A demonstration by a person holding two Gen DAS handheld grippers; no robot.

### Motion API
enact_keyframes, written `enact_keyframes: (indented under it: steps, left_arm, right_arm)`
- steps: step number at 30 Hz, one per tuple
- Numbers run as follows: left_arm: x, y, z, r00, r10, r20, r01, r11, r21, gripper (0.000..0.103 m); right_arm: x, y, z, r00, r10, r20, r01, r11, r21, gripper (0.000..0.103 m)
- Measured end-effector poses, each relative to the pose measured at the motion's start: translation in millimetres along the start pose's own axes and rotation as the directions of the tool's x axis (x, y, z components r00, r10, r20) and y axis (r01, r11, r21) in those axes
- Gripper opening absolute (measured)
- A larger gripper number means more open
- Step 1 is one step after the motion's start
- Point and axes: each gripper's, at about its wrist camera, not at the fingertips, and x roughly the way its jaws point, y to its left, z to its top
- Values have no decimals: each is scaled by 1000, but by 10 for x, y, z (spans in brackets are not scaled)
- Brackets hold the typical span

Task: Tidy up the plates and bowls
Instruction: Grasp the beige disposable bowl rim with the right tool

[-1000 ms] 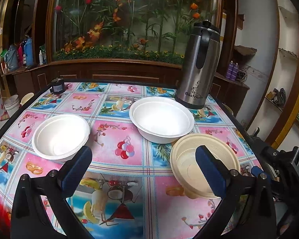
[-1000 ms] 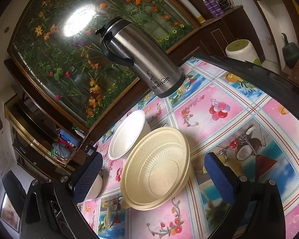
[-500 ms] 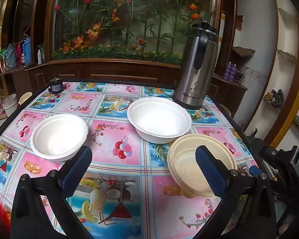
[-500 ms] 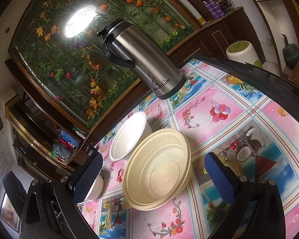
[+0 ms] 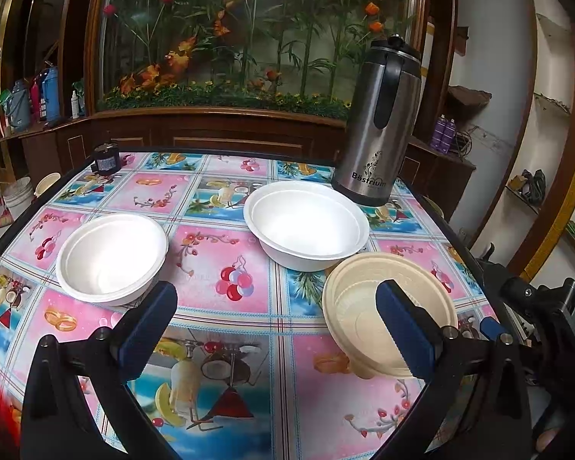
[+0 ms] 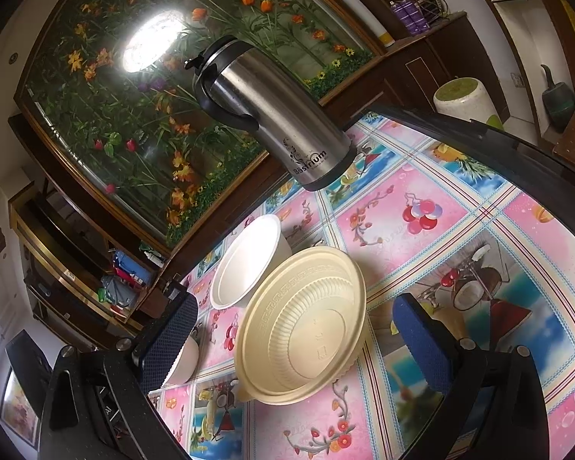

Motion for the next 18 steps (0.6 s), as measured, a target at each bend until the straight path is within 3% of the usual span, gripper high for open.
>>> enact_keyframes:
  steps: [7, 13, 18]
  left_arm:
    - [140, 26, -27, 998, -13, -57, 13, 1000, -10, 103]
    - [326, 105, -53, 984, -86, -158, 75, 994, -76, 103]
    - [433, 114, -44, 980, -72, -187, 53, 993, -105, 103]
  right_arm:
    - [60, -51, -17, 999, -51, -17, 51, 999, 14, 103]
    - [175, -113, -39, 993, -80, -87, 84, 995, 49, 103]
    - [214, -196, -25, 990, -77, -116, 88, 992, 89, 103]
